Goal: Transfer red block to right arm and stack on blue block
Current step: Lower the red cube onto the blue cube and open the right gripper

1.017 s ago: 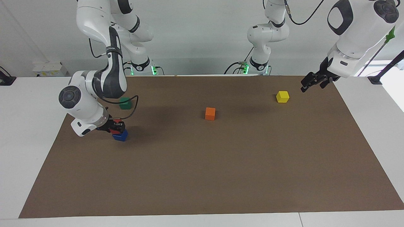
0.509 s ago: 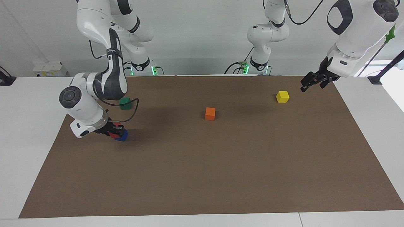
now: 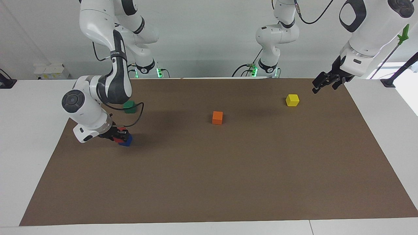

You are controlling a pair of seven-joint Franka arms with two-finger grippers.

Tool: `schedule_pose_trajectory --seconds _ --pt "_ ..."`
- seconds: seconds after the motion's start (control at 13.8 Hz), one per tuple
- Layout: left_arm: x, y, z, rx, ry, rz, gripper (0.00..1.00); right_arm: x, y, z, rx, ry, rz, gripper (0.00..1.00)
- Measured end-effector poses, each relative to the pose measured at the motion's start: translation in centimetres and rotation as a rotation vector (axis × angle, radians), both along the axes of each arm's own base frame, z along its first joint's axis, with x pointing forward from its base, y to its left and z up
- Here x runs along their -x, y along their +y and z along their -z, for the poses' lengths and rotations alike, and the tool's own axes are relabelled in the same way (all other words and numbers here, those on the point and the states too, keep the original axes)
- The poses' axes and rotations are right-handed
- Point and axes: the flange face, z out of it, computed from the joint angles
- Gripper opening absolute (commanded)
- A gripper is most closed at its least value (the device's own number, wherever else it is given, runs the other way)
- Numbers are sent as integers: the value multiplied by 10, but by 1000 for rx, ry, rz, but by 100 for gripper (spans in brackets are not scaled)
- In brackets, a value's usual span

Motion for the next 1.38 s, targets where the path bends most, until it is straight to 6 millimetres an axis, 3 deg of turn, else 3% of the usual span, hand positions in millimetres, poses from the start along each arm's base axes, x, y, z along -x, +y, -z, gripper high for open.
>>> schedule_pose_trajectory --seconds 0.87,0.94,1.09,1.24,1.38 --pt "0 0 0 0 1 0 100 5 -1 8 -1 18 3 2" --pt "0 0 0 0 1 0 100 5 -2 8 -1 18 3 13" --pt "0 0 0 0 1 0 100 5 -2 8 -1 19 3 21" --pt "0 0 0 0 1 0 100 5 -2 8 -1 19 3 36" --pt "0 0 0 0 1 0 100 5 -2 8 -1 19 4 41"
